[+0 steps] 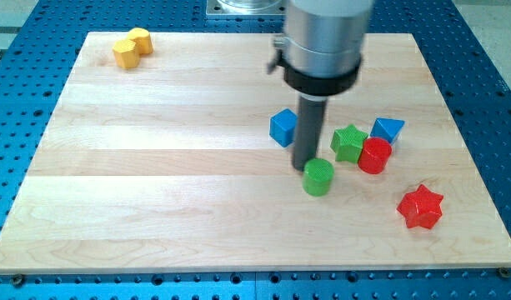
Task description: Push green star into red circle
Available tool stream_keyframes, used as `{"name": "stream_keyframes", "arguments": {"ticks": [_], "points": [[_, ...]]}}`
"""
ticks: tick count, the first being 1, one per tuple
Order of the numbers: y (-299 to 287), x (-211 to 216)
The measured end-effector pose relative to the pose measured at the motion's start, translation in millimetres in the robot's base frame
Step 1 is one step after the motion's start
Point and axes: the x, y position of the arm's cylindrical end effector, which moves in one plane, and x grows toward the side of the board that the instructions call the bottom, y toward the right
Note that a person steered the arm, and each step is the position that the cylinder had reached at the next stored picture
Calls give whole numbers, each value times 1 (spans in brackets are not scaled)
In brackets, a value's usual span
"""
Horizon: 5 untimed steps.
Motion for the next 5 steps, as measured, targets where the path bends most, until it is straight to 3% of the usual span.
{"name": "stream_keyframes", "arguments": {"ticks": [1, 3, 4, 5], "points": [[-22, 1], [38, 34], [42, 30], [28, -1]]}}
